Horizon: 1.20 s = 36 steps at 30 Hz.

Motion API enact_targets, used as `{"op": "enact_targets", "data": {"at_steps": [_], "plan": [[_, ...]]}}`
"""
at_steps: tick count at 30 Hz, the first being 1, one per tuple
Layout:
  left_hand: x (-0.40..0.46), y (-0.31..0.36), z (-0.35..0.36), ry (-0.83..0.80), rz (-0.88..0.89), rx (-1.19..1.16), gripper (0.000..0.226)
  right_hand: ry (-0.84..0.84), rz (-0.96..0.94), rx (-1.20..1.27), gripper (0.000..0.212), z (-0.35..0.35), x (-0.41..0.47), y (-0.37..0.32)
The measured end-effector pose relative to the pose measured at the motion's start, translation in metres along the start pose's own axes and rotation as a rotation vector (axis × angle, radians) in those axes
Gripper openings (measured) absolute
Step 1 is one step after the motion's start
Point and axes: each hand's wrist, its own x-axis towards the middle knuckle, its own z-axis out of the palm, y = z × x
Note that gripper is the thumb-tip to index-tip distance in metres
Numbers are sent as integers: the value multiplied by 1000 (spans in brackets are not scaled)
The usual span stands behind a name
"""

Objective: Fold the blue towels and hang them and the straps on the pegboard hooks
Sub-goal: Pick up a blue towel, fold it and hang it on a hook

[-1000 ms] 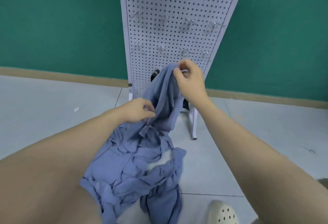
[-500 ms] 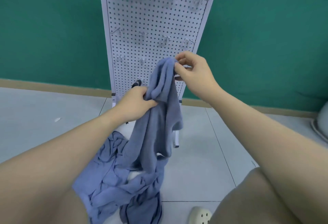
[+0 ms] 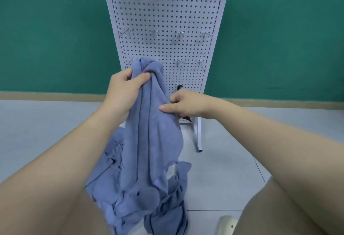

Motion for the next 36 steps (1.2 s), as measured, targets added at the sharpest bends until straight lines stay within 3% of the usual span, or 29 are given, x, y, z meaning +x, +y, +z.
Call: {"op": "enact_targets", "data": {"at_steps": [5,12,15,19,23,27,33,36], "plan": [[10,-6,-12,10,-139,-143,18,231,-122,-103,39,-11,12,-14],[20,-3,-41,101,-179,-124,15,695,-107,153,33,-45,24,-21],[20,-5,-55,128,-148,-67,10,790,-129,212,39,-54,28,-21],[22,-9,-86,236,-185,-83,10,908,-75,331,28,-68,33,-6],[20,-13,-122,348,-214,-120,10,976,-42,485,22,-82,31,6],[15,-24,-154,362,-243,-67,11,989,-36,598,33,-88,28,9],[8,-37,-177,321,-303,108,1,948,-25,535,30,-80,34,5],[10,-36,-176,283,-269,116,16,907,-34,479,29,-74,40,0]]}}
